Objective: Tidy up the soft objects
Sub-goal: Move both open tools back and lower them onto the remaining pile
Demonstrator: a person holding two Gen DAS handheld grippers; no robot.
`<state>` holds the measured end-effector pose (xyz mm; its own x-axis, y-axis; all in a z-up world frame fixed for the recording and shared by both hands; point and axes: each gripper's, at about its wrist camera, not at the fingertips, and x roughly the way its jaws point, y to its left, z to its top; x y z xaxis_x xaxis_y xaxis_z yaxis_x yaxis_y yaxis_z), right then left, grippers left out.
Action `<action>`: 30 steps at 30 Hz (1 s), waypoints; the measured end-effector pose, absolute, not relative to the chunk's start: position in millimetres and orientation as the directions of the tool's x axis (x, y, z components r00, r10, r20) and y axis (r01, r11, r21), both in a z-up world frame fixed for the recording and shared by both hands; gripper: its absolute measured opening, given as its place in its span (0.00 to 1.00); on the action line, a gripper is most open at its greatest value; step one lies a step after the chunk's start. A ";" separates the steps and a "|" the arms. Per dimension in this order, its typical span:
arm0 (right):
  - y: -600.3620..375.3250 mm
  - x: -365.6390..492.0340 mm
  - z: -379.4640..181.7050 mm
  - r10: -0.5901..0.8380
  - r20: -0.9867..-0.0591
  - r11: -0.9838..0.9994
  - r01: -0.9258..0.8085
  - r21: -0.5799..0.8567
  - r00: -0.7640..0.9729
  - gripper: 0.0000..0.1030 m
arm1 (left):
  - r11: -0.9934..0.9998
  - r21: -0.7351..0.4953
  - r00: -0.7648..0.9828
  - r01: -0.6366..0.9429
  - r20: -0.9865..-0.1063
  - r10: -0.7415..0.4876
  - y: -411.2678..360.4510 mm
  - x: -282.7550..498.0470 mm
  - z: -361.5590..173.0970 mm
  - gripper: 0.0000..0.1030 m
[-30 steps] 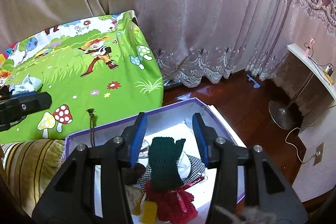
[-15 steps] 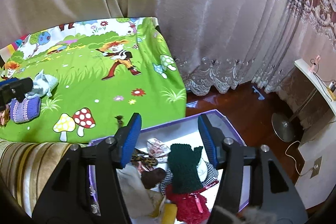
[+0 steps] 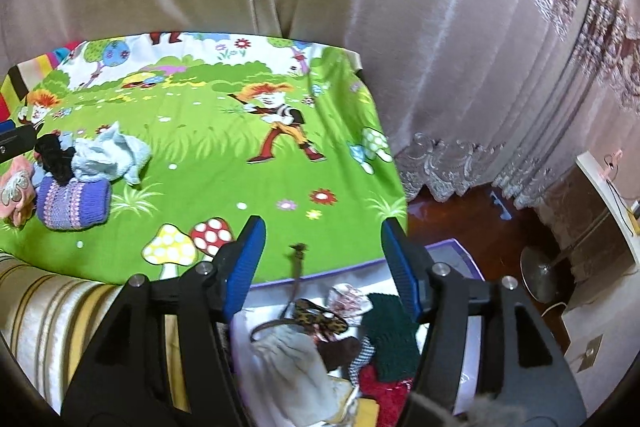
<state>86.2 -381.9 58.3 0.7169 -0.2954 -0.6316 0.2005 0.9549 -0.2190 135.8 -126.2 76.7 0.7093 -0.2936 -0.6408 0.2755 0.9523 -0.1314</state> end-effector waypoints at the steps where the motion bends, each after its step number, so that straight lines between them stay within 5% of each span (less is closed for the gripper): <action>1: -375.6 88.7 58.7 -0.287 -0.631 0.957 0.188 -0.220 0.721 0.63 | 0.954 -0.146 0.706 0.263 -0.645 -0.293 -116.3 136.4 75.3 0.75; 15: -294.1 126.9 53.8 0.004 -0.697 0.995 -0.072 -0.069 0.717 0.63 | 0.959 -0.280 0.669 0.038 -0.706 -0.233 21.2 144.8 39.5 0.74; 30: -200.9 173.8 28.7 0.226 -0.764 0.937 -0.349 0.002 0.605 0.63 | 0.885 -0.435 0.573 -0.168 -0.773 -0.271 80.8 169.5 -0.8 0.74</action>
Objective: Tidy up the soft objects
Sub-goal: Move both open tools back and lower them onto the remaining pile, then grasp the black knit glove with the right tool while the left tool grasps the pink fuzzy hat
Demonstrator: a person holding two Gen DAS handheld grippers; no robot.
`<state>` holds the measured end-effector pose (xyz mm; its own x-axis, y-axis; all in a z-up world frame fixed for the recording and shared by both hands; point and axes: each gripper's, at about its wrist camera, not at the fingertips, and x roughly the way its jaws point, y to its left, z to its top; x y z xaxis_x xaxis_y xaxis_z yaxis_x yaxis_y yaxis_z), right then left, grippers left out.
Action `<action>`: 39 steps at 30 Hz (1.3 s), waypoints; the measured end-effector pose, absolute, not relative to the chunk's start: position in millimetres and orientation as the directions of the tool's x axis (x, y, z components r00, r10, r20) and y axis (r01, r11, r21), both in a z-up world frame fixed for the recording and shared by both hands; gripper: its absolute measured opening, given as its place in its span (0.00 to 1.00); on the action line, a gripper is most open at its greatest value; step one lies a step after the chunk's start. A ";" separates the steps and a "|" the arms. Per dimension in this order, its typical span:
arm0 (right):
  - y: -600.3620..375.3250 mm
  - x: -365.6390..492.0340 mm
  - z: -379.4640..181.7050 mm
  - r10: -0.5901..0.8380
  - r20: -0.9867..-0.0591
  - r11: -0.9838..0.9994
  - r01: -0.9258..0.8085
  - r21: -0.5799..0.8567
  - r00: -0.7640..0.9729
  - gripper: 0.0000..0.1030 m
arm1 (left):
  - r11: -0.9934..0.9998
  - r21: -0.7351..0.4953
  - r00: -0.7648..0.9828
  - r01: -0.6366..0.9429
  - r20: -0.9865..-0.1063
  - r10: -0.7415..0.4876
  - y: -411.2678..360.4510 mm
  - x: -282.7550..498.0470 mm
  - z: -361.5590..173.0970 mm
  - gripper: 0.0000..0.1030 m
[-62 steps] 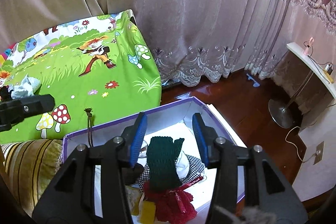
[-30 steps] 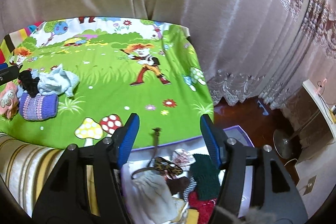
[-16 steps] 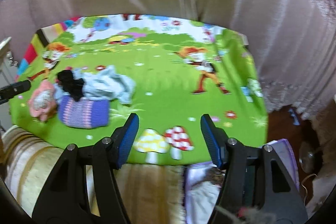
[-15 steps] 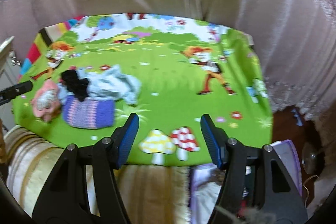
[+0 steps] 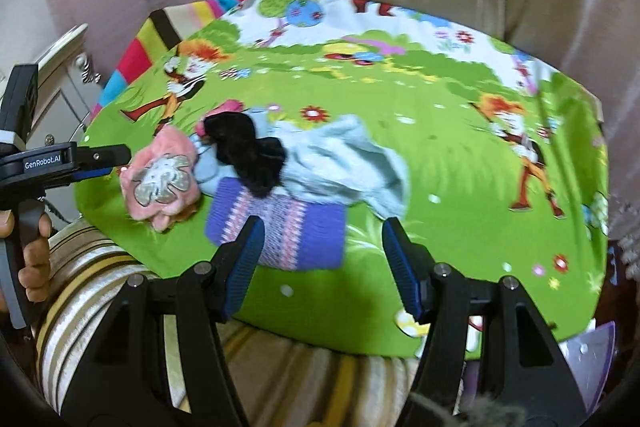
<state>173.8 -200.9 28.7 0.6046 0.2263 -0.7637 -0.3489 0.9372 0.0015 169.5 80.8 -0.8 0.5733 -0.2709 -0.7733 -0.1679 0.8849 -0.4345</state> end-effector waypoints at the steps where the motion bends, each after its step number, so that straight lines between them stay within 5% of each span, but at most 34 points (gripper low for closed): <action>1: -194.7 177.8 26.6 0.239 -0.765 0.931 -0.364 0.006 0.598 0.63 | 0.881 -0.440 0.572 -0.175 -0.773 -0.273 83.5 170.7 -1.9 0.74; 11: -137.6 211.1 7.1 0.279 -0.779 0.867 -0.497 -0.048 0.562 0.63 | 0.705 -0.613 0.467 -0.355 -0.770 -0.435 92.4 171.7 -36.1 0.77; 20: -110.8 243.7 -20.9 0.259 -0.802 0.856 -0.512 -0.067 0.538 0.60 | 0.708 -0.598 0.423 -0.375 -0.790 -0.443 71.8 191.4 -53.0 0.79; 24: -110.2 250.7 -30.4 0.255 -0.808 0.863 -0.503 -0.057 0.530 0.24 | 0.736 -0.595 0.438 -0.324 -0.784 -0.440 67.7 194.1 -56.3 0.40; 27: -111.7 248.8 -31.5 0.267 -0.806 0.860 -0.509 -0.049 0.528 0.17 | 0.752 -0.591 0.461 -0.291 -0.775 -0.431 66.1 191.8 -53.0 0.25; 39: -134.5 205.6 21.5 0.337 -0.703 0.880 -0.475 -0.003 0.627 0.13 | 0.758 -0.624 0.638 -0.191 -0.665 -0.387 67.3 158.1 -7.0 0.20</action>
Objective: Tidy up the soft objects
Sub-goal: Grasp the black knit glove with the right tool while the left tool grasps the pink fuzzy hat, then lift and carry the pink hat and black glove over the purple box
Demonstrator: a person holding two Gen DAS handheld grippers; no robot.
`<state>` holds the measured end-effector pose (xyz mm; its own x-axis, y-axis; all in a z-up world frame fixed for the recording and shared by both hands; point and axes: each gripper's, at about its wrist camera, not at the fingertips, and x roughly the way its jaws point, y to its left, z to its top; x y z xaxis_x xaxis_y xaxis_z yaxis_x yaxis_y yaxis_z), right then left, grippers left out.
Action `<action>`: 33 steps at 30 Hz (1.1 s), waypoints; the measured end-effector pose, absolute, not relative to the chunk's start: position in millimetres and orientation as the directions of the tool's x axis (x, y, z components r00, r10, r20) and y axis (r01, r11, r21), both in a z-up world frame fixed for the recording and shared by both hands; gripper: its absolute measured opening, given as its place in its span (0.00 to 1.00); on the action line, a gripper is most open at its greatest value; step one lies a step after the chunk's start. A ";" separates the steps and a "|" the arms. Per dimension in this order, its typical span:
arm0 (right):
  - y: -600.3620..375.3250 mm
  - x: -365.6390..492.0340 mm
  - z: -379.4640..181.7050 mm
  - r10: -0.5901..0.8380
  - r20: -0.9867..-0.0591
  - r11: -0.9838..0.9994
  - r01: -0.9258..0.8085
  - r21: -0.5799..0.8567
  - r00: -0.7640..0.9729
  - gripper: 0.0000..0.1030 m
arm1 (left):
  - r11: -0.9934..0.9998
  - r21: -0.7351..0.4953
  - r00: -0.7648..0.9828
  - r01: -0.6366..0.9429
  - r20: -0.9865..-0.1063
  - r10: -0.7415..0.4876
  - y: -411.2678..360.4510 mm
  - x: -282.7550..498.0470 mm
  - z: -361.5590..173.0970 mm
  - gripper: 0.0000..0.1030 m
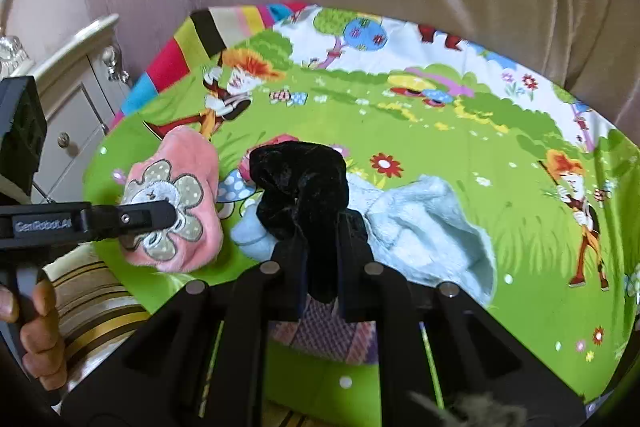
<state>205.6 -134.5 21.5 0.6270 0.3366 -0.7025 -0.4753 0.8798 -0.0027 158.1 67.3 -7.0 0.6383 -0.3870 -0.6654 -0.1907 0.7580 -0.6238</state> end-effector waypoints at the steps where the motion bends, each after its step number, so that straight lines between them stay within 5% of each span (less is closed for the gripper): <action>1: -137.4 200.5 25.0 0.337 -0.695 0.882 -0.471 -0.003 0.635 0.13 | 0.758 -0.627 0.645 -0.181 -0.658 -0.389 65.6 156.6 -4.6 0.20; 33: -360.9 70.7 40.2 0.110 -0.693 0.994 -0.071 0.085 0.712 0.13 | 0.782 -0.594 0.486 0.190 -0.635 -0.600 -124.8 123.8 31.3 0.20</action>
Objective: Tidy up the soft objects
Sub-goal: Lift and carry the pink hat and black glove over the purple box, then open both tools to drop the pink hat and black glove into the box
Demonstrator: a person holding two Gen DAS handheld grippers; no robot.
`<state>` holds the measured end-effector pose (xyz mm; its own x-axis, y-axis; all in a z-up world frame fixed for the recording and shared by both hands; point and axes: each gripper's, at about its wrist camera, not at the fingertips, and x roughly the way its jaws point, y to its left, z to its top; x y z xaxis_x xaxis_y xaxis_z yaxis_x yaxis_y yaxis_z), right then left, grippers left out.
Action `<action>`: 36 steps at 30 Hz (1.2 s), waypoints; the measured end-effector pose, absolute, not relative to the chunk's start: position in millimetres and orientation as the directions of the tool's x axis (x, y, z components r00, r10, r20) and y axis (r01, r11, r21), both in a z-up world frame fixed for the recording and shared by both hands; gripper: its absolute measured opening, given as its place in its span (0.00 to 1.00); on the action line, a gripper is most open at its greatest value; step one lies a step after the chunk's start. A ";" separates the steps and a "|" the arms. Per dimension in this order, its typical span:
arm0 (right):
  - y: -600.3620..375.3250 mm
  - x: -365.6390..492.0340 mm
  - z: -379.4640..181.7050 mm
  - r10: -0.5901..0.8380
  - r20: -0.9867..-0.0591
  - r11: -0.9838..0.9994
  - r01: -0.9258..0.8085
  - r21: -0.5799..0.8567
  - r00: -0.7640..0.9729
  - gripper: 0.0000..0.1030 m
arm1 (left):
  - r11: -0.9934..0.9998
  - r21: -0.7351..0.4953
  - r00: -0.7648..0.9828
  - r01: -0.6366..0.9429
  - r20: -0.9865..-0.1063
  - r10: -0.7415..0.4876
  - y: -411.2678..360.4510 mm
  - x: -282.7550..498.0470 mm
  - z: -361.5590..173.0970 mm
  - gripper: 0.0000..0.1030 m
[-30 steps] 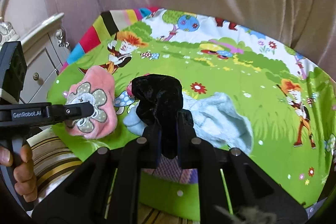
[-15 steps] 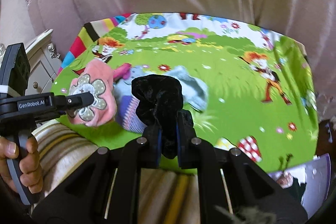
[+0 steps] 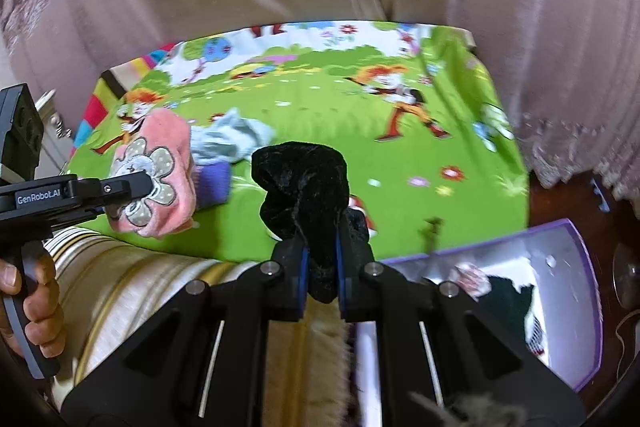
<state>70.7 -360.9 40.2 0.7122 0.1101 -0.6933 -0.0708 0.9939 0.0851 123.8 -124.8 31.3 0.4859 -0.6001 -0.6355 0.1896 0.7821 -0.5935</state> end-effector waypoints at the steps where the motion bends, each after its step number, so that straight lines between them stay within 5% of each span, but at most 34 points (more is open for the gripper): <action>1: -368.8 67.1 39.7 0.100 -0.694 0.995 -0.056 0.085 0.713 0.13 | 0.781 -0.589 0.475 0.209 -0.636 -0.608 -135.1 122.9 33.8 0.20; 31: -586.1 -38.0 -15.3 -0.194 -0.784 0.893 0.437 0.108 0.589 0.17 | 0.627 -0.468 0.148 0.622 -0.717 -0.682 -396.5 67.4 44.0 0.21; 36: -598.7 -45.6 -17.6 -0.220 -0.779 0.877 0.468 0.104 0.587 0.49 | 0.619 -0.444 0.098 0.648 -0.758 -0.645 -428.8 65.9 29.2 0.57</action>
<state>-45.6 -598.7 -17.6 0.5866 -0.2203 -0.7794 0.4682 0.8774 0.1044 65.9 -428.8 29.2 0.0977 -0.6452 -0.7577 0.6475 0.6194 -0.4439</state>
